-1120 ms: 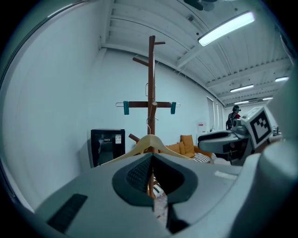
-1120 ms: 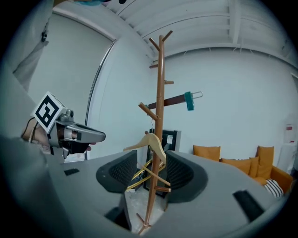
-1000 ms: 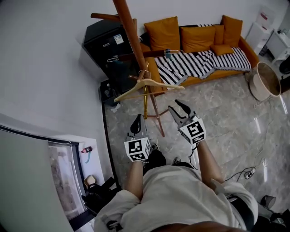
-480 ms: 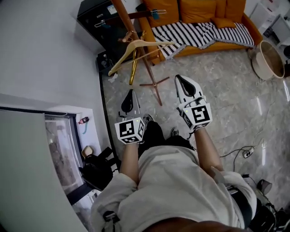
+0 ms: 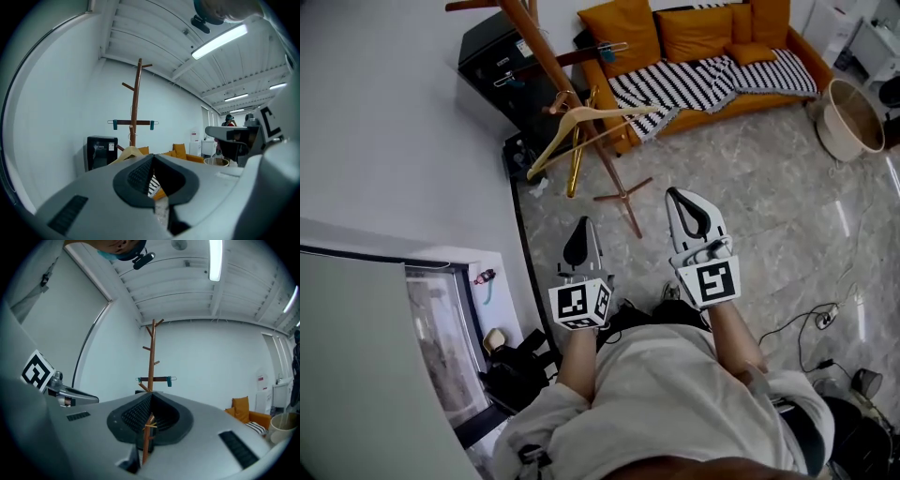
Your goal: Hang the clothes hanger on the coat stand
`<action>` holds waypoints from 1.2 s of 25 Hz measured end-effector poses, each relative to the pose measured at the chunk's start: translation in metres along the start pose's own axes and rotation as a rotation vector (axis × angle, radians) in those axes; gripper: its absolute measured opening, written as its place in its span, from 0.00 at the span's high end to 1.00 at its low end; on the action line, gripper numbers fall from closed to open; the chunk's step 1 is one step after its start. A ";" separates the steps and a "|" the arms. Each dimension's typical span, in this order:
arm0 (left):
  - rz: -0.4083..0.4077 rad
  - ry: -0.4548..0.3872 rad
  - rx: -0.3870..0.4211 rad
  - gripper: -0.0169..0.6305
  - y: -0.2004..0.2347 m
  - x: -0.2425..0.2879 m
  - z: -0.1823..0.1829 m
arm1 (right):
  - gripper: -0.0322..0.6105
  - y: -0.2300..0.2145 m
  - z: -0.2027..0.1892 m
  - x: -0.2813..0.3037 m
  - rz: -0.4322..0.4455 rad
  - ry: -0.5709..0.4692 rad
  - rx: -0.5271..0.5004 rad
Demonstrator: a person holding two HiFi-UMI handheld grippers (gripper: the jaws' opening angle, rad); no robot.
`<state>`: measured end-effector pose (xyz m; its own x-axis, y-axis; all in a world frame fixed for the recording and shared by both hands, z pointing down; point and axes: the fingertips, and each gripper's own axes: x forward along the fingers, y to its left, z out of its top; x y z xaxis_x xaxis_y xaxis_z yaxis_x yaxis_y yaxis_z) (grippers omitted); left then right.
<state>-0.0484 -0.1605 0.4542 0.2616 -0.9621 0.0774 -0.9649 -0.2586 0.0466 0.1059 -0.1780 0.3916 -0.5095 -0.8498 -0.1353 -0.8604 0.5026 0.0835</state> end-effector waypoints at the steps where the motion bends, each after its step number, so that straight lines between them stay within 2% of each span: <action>1: -0.005 0.002 0.008 0.96 0.000 0.000 0.000 | 0.94 0.002 0.000 0.001 -0.002 0.006 -0.018; 4: -0.020 -0.003 0.034 0.96 0.003 0.001 0.006 | 0.94 0.013 0.003 0.008 -0.001 0.021 -0.034; 13: -0.057 -0.008 0.021 0.96 0.032 0.008 0.005 | 0.94 0.046 0.015 0.033 0.004 -0.023 -0.067; 18: -0.099 -0.032 0.001 0.96 0.027 0.005 0.015 | 0.94 0.057 0.018 0.033 0.008 0.027 -0.064; 22: -0.118 -0.059 -0.004 0.96 0.024 0.009 0.022 | 0.94 0.062 0.025 0.043 0.020 0.010 -0.093; 30: -0.126 -0.063 -0.008 0.96 0.023 0.009 0.023 | 0.94 0.065 0.016 0.042 0.028 0.027 -0.097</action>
<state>-0.0690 -0.1768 0.4332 0.3782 -0.9257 0.0079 -0.9242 -0.3771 0.0600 0.0283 -0.1784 0.3754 -0.5321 -0.8401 -0.1050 -0.8408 0.5098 0.1822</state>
